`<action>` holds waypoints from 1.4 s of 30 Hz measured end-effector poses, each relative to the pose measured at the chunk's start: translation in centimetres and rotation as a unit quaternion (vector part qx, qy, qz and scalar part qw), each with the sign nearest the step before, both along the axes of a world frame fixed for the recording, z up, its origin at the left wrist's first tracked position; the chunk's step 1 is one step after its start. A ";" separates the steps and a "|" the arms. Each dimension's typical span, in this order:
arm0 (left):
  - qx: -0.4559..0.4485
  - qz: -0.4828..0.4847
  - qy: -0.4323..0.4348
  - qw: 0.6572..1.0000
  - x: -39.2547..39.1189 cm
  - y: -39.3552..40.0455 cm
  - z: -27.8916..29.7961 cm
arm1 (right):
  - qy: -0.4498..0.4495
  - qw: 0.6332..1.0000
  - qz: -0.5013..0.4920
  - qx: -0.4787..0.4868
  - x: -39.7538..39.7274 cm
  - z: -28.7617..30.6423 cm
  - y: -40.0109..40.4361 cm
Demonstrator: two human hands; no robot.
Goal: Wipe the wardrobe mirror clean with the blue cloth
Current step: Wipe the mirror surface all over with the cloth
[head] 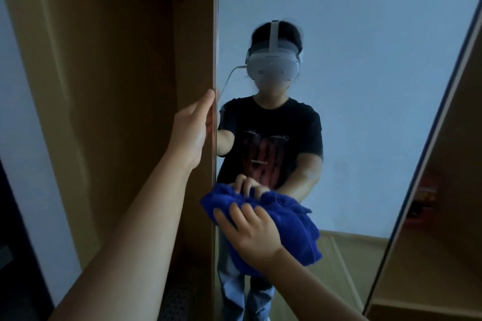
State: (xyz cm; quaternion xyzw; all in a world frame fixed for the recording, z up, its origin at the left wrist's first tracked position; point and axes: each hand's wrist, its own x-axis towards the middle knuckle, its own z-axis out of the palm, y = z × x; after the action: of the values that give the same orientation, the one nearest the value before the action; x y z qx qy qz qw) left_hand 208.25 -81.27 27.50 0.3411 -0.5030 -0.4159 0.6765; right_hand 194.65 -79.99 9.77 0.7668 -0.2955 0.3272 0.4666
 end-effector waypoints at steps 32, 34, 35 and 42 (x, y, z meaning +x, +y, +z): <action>0.042 0.110 -0.026 0.993 -3.4 0.9 -14.6 | -0.038 0.998 -0.040 -0.028 -7.5 0.3 1.2; 0.073 0.119 -0.037 0.990 -3.2 1.1 -15.1 | 0.024 0.998 -0.048 0.029 -8.1 -3.2 1.7; 0.091 0.122 -0.043 0.987 -3.2 1.2 -15.3 | 0.055 0.995 -0.051 0.060 -8.4 -4.5 2.1; 0.117 0.154 -0.050 0.980 -3.6 1.4 -16.5 | 0.098 0.993 -0.049 0.049 -10.0 -2.2 2.5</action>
State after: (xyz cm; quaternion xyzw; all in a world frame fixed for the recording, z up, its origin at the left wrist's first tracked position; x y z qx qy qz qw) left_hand 204.61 -79.87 10.99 0.5118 -0.4255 -0.3451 0.6618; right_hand 184.62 -77.49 7.53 0.8016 -0.3015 0.2120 0.4707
